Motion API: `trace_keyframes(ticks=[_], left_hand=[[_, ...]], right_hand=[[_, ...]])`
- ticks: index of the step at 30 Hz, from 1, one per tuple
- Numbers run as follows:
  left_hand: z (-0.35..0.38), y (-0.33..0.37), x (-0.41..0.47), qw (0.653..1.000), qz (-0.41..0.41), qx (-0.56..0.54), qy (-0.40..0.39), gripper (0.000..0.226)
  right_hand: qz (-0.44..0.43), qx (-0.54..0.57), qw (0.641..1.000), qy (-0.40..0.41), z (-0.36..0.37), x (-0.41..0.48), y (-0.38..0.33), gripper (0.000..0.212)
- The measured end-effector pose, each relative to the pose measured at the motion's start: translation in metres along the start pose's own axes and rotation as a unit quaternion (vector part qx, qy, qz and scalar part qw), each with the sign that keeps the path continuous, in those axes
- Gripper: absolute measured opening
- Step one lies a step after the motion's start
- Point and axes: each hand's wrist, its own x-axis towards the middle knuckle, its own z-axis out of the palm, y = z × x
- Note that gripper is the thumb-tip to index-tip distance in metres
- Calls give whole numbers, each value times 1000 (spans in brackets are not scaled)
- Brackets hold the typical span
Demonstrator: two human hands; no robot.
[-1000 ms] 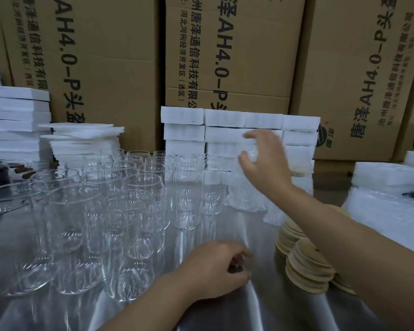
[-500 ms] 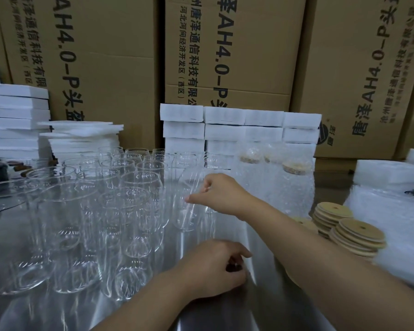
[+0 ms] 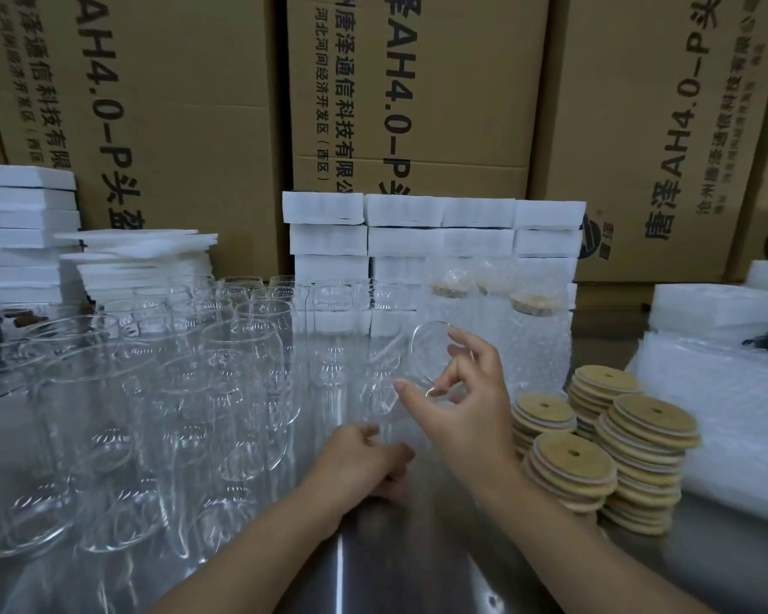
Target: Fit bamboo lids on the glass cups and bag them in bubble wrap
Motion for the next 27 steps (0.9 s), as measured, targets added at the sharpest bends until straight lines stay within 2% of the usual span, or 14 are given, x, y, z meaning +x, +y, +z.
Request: trace_keyframes(ticks=[4, 6, 9, 11, 14, 19, 23, 24, 27], left_hand=[[-6, -1, 0, 998, 14, -62, 23, 82], [-8, 0, 1, 998, 26, -58, 20, 89], [-10, 2, 0, 999, 42, -10, 14, 75], [-11, 5, -1, 999, 45, 2, 4, 69], [-11, 7, -4, 999, 50, 12, -3, 64], [-11, 6, -3, 998, 59, -11, 22, 82], [-13, 4, -2, 997, 58, 50, 5, 108], [-13, 3, -1, 995, 63, 75, -1, 107], [-11, 3, 2, 988, 88, 123, 8, 84]], right_hand=[[-60, 21, 998, 16, -6, -7, -10, 42], [-88, 16, 996, -4, -6, -11, -18, 40], [-104, 42, 992, -49, -5, -14, -22, 64], [-96, 56, 990, -84, -5, -16, -22, 71], [-100, 67, 986, -118, -5, -17, -21, 69], [-70, 88, 982, -149, -5, -19, -22, 70], [-36, 125, 980, -151, -7, -19, -25, 70], [-32, 131, 980, -144, -7, -18, -26, 69], [-13, 131, 985, -108, -5, -16, -27, 67]])
